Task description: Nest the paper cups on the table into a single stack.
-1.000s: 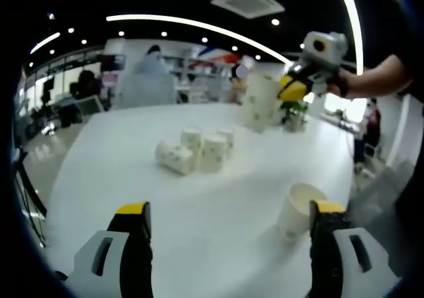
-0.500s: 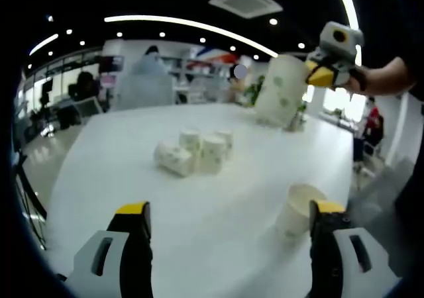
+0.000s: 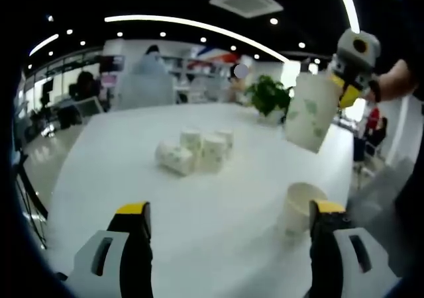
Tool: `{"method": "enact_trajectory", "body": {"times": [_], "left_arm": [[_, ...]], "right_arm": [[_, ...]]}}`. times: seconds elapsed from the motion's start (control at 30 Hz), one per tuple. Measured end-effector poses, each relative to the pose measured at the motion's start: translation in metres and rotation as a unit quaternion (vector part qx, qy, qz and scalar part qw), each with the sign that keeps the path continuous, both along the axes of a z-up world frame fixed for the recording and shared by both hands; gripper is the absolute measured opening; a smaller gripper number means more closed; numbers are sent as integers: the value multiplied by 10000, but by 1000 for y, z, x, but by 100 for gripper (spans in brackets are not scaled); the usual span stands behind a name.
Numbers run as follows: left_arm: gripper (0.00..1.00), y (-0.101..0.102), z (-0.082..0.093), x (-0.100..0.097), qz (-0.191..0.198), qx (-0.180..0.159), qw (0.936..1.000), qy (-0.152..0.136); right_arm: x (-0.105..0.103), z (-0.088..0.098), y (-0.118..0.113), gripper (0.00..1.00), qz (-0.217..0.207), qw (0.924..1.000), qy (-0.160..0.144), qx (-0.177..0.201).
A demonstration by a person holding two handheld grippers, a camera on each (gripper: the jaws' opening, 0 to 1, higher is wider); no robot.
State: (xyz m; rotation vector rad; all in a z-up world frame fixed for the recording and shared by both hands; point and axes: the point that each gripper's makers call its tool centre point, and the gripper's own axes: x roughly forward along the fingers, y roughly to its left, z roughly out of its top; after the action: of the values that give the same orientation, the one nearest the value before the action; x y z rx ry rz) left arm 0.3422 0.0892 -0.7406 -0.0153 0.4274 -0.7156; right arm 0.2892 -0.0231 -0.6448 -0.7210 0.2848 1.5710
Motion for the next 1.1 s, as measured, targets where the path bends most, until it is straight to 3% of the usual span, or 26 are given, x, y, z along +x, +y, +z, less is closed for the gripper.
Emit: {"method": "enact_trajectory", "body": {"times": [0.3, 0.53, 1.1], "left_arm": [[98, 1, -1, -2, 16, 31, 10000, -2], [98, -1, 1, -3, -13, 48, 10000, -30], [97, 1, 3, -4, 61, 12, 10000, -40]], "right_arm": [[-12, -18, -2, 0, 94, 9998, 28, -179], [-25, -43, -3, 0, 208, 9990, 73, -398], [-34, -78, 1, 0, 221, 9966, 186, -771]]}}
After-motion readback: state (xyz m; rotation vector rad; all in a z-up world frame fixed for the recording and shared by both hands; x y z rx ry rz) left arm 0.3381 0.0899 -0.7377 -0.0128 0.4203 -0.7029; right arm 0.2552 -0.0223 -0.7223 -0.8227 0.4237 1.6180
